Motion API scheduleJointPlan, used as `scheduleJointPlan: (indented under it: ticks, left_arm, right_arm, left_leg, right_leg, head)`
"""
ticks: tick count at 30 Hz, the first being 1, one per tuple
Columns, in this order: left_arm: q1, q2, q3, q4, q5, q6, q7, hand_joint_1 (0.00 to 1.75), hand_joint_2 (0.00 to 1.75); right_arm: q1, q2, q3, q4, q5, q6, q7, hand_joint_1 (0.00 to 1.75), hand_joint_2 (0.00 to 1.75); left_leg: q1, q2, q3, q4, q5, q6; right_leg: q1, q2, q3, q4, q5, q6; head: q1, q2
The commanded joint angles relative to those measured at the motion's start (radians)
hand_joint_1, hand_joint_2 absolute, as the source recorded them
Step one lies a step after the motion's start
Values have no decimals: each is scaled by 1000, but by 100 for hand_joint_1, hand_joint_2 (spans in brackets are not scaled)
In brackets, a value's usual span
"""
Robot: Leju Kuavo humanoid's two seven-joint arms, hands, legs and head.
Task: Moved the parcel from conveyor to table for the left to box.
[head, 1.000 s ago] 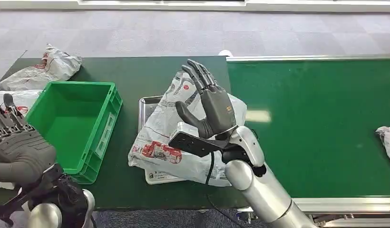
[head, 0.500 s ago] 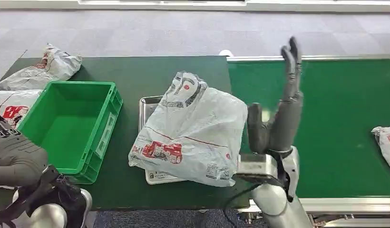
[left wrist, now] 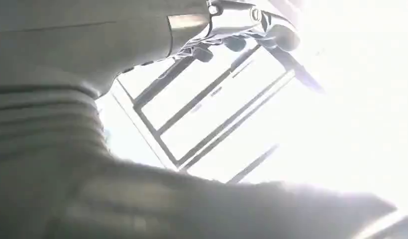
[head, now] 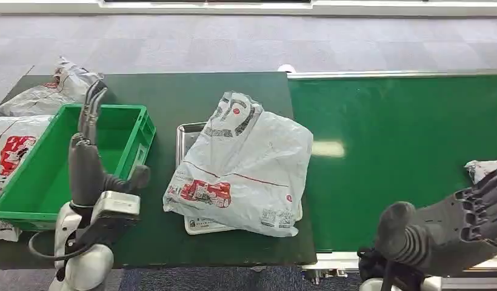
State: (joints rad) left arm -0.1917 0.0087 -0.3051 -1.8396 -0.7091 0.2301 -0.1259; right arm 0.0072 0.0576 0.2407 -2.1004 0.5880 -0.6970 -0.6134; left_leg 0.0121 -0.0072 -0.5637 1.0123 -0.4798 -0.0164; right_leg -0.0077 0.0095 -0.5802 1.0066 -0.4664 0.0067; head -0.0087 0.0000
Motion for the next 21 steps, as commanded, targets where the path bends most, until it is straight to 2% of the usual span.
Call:
scheduleJointPlan:
  ticks: [1,9,11,14,19,21]
  left_arm:
    - [-146,88,-92,202,-19,-24,14,0,175]
    - [-142,88,-94,199,-19,-24,13,0,175]
    - [-229,132,-160,274,-36,-98,36,0,175]
    - [-406,164,-279,464,-32,-242,35,0,175]
    - [-646,133,-471,725,4,-387,-22,0,175]
    - [-702,111,-532,794,23,-427,-39,0,175]
  right_arm:
    - [19,-9,-58,46,-16,-1,-14,0,175]
    - [17,-9,-57,45,-16,-1,-14,0,175]
    - [21,-26,-50,57,-23,-1,2,0,175]
    - [10,-41,-43,96,-74,-1,-31,0,175]
    - [-38,-44,-19,143,-86,-1,-27,0,175]
    - [-48,-43,-16,155,-90,-1,-32,0,175]
  left_leg:
    - [0,-2,0,-2,2,0]
    - [0,-1,1,-2,1,0]
    - [0,-1,0,-1,1,0]
    - [1,-6,-1,0,2,0]
    - [1,-7,-3,1,4,0]
    - [1,-7,-4,0,7,0]
  right_leg:
    - [0,-3,1,-2,1,0]
    - [0,-2,1,-2,1,-1]
    - [0,-2,1,-1,0,-1]
    - [1,-7,1,-1,0,-1]
    - [1,-8,-1,0,2,-1]
    - [1,-9,0,-1,4,-1]
  head:
    - [0,0]
    - [0,0]
    - [0,0]
    - [0,0]
    - [0,0]
    - [0,0]
